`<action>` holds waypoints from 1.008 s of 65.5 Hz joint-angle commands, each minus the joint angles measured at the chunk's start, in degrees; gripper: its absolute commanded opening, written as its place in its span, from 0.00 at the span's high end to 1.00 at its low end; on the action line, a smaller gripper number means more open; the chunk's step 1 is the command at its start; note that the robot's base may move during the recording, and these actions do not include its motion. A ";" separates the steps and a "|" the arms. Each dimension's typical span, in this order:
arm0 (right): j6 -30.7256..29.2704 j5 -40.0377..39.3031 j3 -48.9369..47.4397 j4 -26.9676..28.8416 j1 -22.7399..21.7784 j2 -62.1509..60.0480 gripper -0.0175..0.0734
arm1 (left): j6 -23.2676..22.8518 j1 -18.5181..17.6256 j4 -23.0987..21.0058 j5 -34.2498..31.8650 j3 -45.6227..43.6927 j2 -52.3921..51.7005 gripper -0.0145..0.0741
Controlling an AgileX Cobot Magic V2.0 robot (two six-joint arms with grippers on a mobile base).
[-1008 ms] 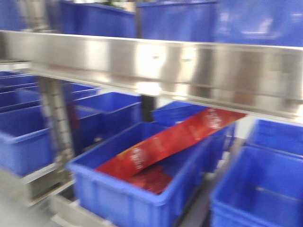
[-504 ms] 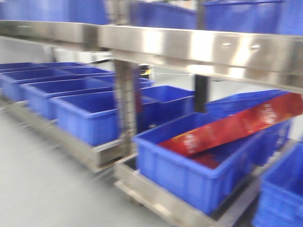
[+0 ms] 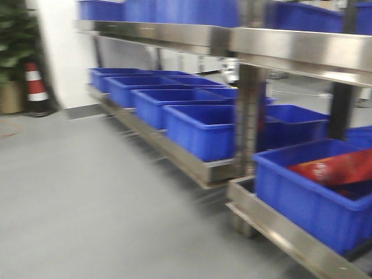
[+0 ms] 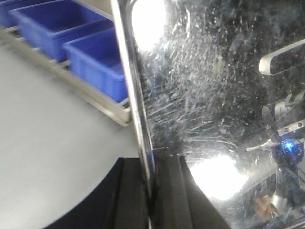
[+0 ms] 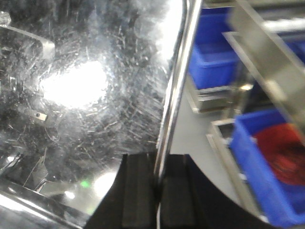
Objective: Stack silver trays without gaps
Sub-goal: 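Carry the steel tray in both grippers while driving to the other shelf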
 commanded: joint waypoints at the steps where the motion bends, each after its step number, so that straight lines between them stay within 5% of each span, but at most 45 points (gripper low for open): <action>1: -1.12 -2.53 -0.81 3.28 0.56 -0.62 0.88 | 0.78 -0.77 -2.50 -3.41 -0.49 -0.97 0.85; 66: -1.12 -2.53 -0.81 3.77 0.56 -0.62 0.88 | 0.78 -0.77 -2.50 -3.41 -0.49 -0.97 0.85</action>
